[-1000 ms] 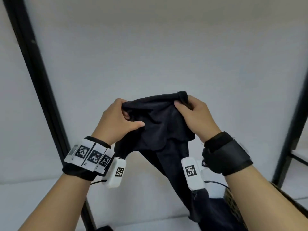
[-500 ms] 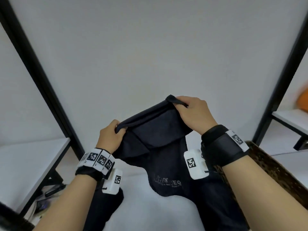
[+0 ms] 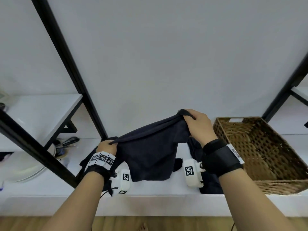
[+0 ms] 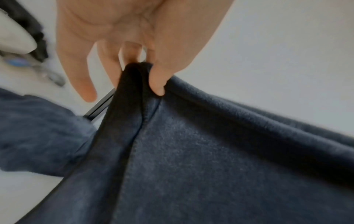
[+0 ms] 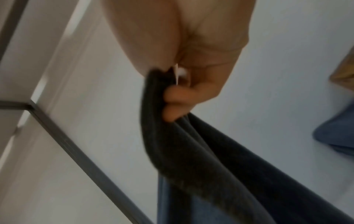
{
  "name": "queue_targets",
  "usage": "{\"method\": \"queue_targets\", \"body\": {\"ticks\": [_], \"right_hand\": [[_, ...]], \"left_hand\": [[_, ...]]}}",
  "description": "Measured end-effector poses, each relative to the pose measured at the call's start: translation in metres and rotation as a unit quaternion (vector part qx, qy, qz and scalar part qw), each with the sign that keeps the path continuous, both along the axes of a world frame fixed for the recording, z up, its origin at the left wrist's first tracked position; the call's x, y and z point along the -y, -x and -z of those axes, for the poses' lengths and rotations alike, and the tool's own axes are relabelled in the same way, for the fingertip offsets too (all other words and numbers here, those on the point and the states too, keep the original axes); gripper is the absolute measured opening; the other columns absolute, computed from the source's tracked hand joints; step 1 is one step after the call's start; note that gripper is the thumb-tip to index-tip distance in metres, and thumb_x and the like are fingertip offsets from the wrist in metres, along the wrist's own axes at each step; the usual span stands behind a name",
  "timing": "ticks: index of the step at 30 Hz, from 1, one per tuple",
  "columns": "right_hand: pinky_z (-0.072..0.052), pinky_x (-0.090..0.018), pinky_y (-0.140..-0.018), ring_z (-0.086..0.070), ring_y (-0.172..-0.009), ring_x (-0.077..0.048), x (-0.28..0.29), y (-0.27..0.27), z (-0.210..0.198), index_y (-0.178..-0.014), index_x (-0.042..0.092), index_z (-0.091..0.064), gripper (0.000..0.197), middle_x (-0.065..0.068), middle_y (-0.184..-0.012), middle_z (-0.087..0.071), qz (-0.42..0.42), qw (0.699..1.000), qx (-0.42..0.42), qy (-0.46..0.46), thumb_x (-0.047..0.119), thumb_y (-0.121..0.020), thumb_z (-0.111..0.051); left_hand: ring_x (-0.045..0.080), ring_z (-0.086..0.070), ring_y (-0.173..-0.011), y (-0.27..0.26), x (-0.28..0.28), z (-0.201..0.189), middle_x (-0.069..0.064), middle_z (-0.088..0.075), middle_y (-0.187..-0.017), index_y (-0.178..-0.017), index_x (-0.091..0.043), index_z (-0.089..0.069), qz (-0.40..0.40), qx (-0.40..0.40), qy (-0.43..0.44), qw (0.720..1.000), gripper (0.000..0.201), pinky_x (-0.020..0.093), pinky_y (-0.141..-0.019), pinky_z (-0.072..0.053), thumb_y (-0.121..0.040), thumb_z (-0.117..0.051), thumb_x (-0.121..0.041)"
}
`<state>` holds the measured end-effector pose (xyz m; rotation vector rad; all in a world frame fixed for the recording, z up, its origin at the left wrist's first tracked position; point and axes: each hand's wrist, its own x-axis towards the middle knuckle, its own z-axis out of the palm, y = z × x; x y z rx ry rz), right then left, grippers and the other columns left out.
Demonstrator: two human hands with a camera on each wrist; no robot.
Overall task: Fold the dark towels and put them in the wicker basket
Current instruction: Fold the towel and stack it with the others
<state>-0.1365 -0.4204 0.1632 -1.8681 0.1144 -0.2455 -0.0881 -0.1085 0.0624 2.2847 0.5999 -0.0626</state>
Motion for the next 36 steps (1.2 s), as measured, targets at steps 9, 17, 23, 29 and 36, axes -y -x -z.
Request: {"method": "queue_targets", "body": {"ticks": [9,17,23,29,36], "right_hand": [[-0.061,-0.038,-0.077,-0.069,-0.099,-0.015,-0.001,0.039,0.051,-0.099,0.027,-0.077,0.020,0.004,-0.100,-0.074,0.070,0.962,-0.020,-0.265,0.022,-0.095,-0.058],[-0.051,-0.047,-0.091,-0.064,-0.107,-0.034,-0.011,0.079,0.035,-0.114,0.009,-0.067,0.025,-0.017,-0.114,-0.068,0.170,0.902,0.079,-0.388,0.022,-0.100,-0.050],[-0.048,-0.034,-0.075,-0.061,-0.085,-0.017,-0.023,0.117,-0.018,-0.093,0.022,-0.073,0.024,-0.001,-0.089,-0.067,0.191,0.885,0.185,-0.381,0.019,-0.099,-0.050],[-0.049,-0.033,-0.077,-0.060,-0.085,-0.016,-0.032,0.146,-0.008,-0.094,0.018,-0.072,0.023,-0.002,-0.089,-0.066,0.204,0.877,0.209,-0.381,0.016,-0.099,-0.049],[-0.054,-0.037,-0.082,-0.064,-0.092,-0.016,-0.040,0.151,0.081,-0.092,0.026,-0.075,0.026,0.002,-0.094,-0.069,0.266,0.912,0.054,-0.309,0.022,-0.100,-0.051]], "left_hand": [[0.028,-0.071,-0.095,0.040,0.011,0.006,0.012,-0.070,-0.112,-0.109,-0.026,-0.061,-0.017,-0.128,0.437,0.890,0.015,0.045,-0.068,-0.057,-0.100,-0.050,-0.026],[0.029,-0.074,-0.080,0.074,0.036,-0.075,0.012,-0.072,-0.098,-0.102,-0.014,-0.070,0.092,0.104,0.421,0.896,0.033,0.029,-0.068,-0.060,-0.098,-0.042,0.004],[0.024,-0.072,-0.094,0.111,0.021,-0.130,0.004,-0.073,-0.103,-0.101,-0.024,-0.072,0.222,0.194,0.406,0.865,0.029,0.030,-0.079,-0.057,-0.099,-0.048,-0.008],[0.029,-0.074,-0.087,0.125,0.008,-0.111,0.005,-0.070,-0.105,-0.101,-0.025,-0.070,0.174,0.165,0.441,0.865,0.027,0.033,-0.079,-0.060,-0.100,-0.047,-0.011],[0.026,-0.073,-0.091,0.116,-0.009,-0.003,0.013,-0.069,-0.115,-0.106,-0.009,-0.068,0.097,-0.044,0.411,0.905,0.018,0.032,-0.081,-0.055,-0.098,-0.051,-0.011]]}}
